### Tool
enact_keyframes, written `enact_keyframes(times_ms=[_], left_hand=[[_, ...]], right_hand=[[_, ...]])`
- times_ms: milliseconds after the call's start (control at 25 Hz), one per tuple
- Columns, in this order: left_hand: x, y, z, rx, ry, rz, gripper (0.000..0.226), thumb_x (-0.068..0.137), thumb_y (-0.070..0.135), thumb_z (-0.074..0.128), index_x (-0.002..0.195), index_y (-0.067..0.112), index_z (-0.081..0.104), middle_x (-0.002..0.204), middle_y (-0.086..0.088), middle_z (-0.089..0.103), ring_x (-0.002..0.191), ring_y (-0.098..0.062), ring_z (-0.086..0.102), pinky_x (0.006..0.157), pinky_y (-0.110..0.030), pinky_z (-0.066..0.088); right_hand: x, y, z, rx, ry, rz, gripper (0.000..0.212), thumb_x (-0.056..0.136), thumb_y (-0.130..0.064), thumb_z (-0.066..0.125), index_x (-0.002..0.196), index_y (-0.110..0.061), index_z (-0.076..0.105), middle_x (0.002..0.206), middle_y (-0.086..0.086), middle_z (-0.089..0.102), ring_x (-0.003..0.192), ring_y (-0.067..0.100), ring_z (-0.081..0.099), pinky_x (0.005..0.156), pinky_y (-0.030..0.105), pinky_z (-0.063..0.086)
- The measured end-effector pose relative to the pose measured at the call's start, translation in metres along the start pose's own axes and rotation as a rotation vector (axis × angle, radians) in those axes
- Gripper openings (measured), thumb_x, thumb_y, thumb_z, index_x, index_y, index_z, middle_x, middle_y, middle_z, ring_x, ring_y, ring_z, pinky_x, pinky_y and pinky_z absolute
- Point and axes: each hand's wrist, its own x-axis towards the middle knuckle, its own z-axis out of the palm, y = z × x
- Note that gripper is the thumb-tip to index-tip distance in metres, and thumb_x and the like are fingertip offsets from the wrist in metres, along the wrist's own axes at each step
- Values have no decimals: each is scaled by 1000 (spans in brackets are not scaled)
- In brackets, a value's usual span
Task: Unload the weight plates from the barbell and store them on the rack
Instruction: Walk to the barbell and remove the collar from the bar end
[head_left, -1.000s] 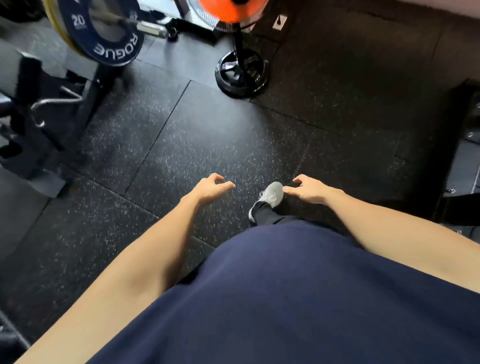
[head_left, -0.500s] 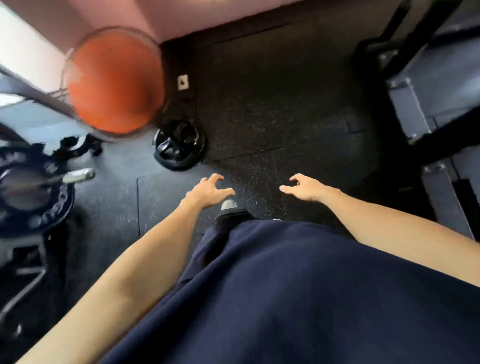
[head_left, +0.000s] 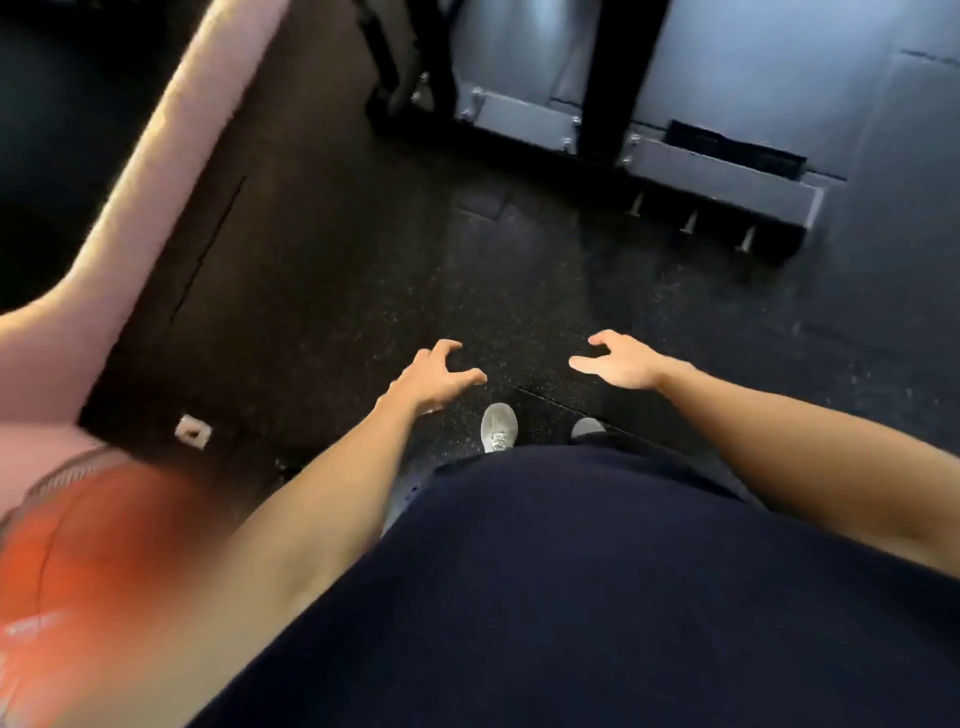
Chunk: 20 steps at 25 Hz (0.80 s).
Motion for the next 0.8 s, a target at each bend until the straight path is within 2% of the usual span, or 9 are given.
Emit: enact_keyframes(times_ms=[80,240,400,600,800], left_hand=[[14,10,-14,83,-30,71,93,56,75,56,138,37,37,144,-8,41,127,-30,47,106,-49,39],[34,44,-22,211,-90,231,91,59,70,60,140,36,36,145,-10,39,127,-30,47,107,-47,39],[41,85,-30,347,-88,323,89,64,71,63,141,36,33,149,-9,34,130,-33,44,109,-53,35],[35,163,-71,354,37,475,87,65,68,67,139,41,31,150,-6,32,131,-33,42,110,-55,33],[14,242,-149,320,209,623,92,53,76,64,134,50,30,146,-1,35,130,-29,44,108,-53,35]], right_hand=[[-15,6,9,80,72,63,78,82,-56,61,144,-16,35,146,13,40,130,28,45,107,36,35],[-47,27,21,145,196,130,84,79,-61,61,146,-21,30,149,14,33,133,31,41,110,45,34],[-77,31,10,156,319,149,87,77,-63,59,147,-26,25,153,11,29,136,33,38,110,51,33],[-100,10,-50,163,493,87,85,80,-62,58,148,-29,21,155,7,25,137,33,36,110,53,32],[-123,-33,-137,114,678,10,82,80,-64,55,148,-35,18,157,2,21,140,29,31,114,50,25]])
